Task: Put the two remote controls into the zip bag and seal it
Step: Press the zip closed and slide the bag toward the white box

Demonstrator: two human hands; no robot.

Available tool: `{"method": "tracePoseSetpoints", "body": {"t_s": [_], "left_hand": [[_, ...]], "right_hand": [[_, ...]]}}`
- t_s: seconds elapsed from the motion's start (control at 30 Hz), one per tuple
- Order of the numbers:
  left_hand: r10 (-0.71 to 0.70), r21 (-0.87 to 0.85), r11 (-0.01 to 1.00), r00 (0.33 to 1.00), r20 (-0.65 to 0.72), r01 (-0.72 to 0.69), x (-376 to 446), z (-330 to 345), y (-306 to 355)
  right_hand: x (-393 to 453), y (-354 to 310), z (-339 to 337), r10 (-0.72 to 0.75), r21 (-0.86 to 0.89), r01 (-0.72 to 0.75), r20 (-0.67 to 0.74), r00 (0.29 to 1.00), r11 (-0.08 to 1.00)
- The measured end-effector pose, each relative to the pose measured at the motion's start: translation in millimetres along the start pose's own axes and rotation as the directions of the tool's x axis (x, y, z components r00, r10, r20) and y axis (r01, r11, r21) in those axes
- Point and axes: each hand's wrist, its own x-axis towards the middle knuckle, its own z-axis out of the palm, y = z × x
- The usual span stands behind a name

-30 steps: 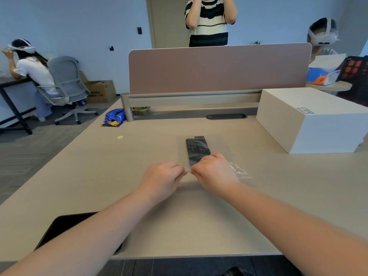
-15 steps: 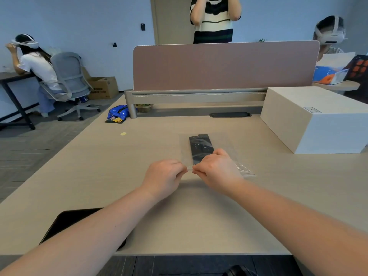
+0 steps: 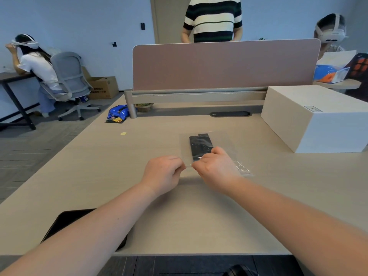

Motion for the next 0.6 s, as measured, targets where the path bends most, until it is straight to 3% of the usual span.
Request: {"method": "tracePoseSetpoints", "body": {"t_s": [0.13,0.43,0.6], "left_hand": [[-0.051,-0.012,0.999,0.999,0.018,0.052,-2.1,-5.2,-9.6],[0.032,-0.061,0.998,0.998,0.062,-0.029,2.1,-3.0,9.2],[0.106,0.047,0.993,0.993,0.046,-0.108,9.8,1.0,17.7]], "right_hand": [[-15.3,16.4,6.4,-0.006,-0.016,0.006,-0.024,1.000,1.000],[-25.8,25.7,8.1,0.066,0.052,-0.063,-0.046,0.997,0.997],[-22.1,26.2,3.9,0.131,0.130,-0.122,-0.069,0.989,0.984]]}}
